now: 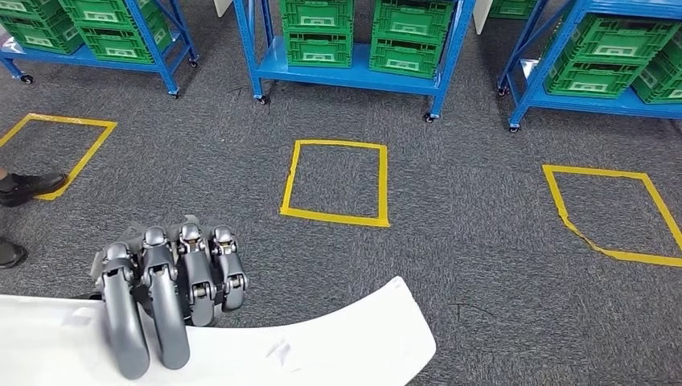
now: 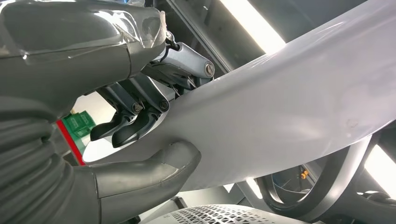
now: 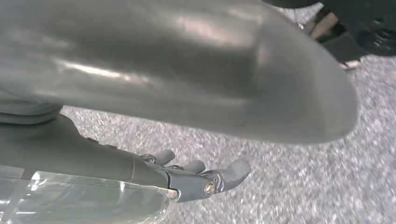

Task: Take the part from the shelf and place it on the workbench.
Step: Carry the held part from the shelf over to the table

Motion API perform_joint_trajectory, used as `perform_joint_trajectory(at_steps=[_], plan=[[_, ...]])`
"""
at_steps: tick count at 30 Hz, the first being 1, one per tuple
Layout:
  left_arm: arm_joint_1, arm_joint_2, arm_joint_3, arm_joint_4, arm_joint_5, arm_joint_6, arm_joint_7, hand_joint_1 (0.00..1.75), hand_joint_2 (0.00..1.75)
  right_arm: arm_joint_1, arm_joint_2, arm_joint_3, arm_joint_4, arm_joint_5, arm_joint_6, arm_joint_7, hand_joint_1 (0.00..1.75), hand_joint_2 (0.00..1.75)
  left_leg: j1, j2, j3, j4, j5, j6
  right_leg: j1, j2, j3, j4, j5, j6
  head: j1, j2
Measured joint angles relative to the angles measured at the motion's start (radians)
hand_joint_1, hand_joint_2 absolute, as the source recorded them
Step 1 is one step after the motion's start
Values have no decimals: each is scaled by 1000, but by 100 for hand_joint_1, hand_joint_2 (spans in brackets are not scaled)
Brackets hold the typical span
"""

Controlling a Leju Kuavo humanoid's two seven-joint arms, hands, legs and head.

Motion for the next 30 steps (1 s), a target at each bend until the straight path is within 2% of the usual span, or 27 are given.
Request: perform_joint_trajectory(at_steps=[1,2,3,4,5,6,8,10,11,13,14,15,16,17,19,20,21,23,24,25,26,27,28,29,30], plan=[[0,0,1,0,0,-2,0,175,175,0,-1,1,1,4,2,0,0,0,-1,-6,-5,4,2,-1,0,1,20,-32,15,7,0,0],[0,-1,1,0,0,-5,1,175,175,0,-2,2,1,9,4,0,0,0,-1,-13,-10,10,3,-3,0,6,58,-98,39,14,0,0],[0,-3,1,0,-1,-7,2,175,175,0,-3,4,2,12,5,0,0,0,-1,-18,-16,18,3,-5,-1,21,100,-174,61,17,0,0],[-1,-4,1,-1,-2,-10,3,175,175,-1,-5,7,4,17,5,0,0,0,-3,-24,-24,27,2,-8,-1,31,131,-233,77,14,0,0],[-1,-5,2,-1,-4,-14,4,175,175,-1,-7,10,5,20,4,-1,0,0,-5,-30,-32,35,2,-13,1,39,149,-269,86,8,0,0],[-2,-6,2,-1,-7,-18,6,175,175,-2,-8,14,7,24,3,-2,0,0,-6,-36,-38,40,4,-18,3,42,154,-280,89,-1,-1,0],[-2,-5,2,-1,-13,-25,10,175,175,-5,-8,22,10,31,2,-4,0,0,-4,-45,-46,44,8,-29,5,27,152,-278,96,-15,-1,0],[-4,-4,2,-1,-22,-28,14,175,175,-8,-9,29,13,34,1,-6,0,0,0,-37,-65,79,-16,-41,0,12,151,-281,103,-26,-4,0],[-6,-3,2,-1,-27,-27,17,175,175,-9,-9,32,15,35,-1,-8,0,0,2,-27,-86,126,-45,-48,-2,5,150,-282,105,-30,-7,0],[-7,0,2,0,-33,-25,27,175,175,-9,-9,37,18,37,-4,-11,0,0,9,-11,-146,261,-112,-61,0,-12,146,-281,106,-34,-13,0],[-7,1,2,1,-31,-24,34,175,175,-8,-10,40,20,39,-5,-13,0,0,12,-7,-169,315,-131,-64,1,-21,144,-281,107,-34,-13,0],[-6,3,2,3,-25,-23,44,175,175,-7,-10,42,23,41,-6,-16,0,0,14,-4,-175,335,-133,-66,2,-31,142,-281,107,-34,-13,0],[-6,4,2,5,-17,-22,54,175,175,-7,-10,45,25,42,-7,-19,0,0,15,0,-160,313,-116,-65,3,-41,142,-281,107,-34,-13,0],[-7,6,1,7,-7,-21,62,175,175,-8,-10,47,27,44,-7,-22,0,0,15,8,-125,255,-87,-62,5,-50,143,-281,107,-34,-13,0],[-10,7,1,9,10,-21,74,175,175,-9,-10,50,30,47,-9,-26,0,0,6,52,-43,109,-40,-47,9,-68,145,-281,106,-33,-13,0],[-13,7,1,10,18,-21,78,175,175,-9,-9,51,32,49,-9,-27,0,0,0,70,-20,63,-31,-39,12,-76,145,-281,106,-31,-13,0],[-15,8,1,10,23,-20,81,175,175,-9,-9,53,34,51,-10,-27,0,0,-6,81,-11,42,-30,-33,13,-86,145,-281,106,-28,-13,0],[-16,9,2,10,30,-19,87,175,175,-11,-8,59,36,56,-10,-27,0,0,-9,63,-11,32,-25,-22,15,-106,147,-286,107,-19,-13,0],[-17,10,2,10,30,-20,89,175,175,-13,-8,64,37,60,-10,-27,0,0,-7,52,-6,23,-18,-17,14,-102,147,-284,103,-16,-12,0],[-19,10,2,9,31,-23,91,175,175,-15,-9,68,38,63,-9,-27,0,0,-4,41,-1,13,-10,-11,13,-85,140,-268,92,-15,-12,0],[-21,11,2,9,33,-28,91,175,175,-16,-10,72,39,65,-7,-27,0,0,-1,29,3,3,-2,-6,12,-61,123,-230,70,-17,-11,0],[-23,12,1,10,37,-37,88,175,175,-15,-12,74,41,66,-6,-27,0,0,0,17,1,0,2,-3,10,-33,93,-167,41,-21,-10,0],[-23,13,0,11,41,-47,84,175,175,-14,-13,75,43,67,-6,-27,0,0,1,3,-2,0,5,0,9,-15,57,-92,11,-24,-10,0],[-22,15,-1,13,44,-58,77,175,175,-12,-14,75,45,67,-6,-27,0,0,1,-11,-5,0,6,0,9,-6,25,-27,-10,-24,-9,0],[-21,17,-2,16,47,-67,70,175,175,-11,-15,76,47,67,-6,-28,0,0,1,-26,-6,0,7,0,8,-3,6,9,-17,-19,-10,0]])
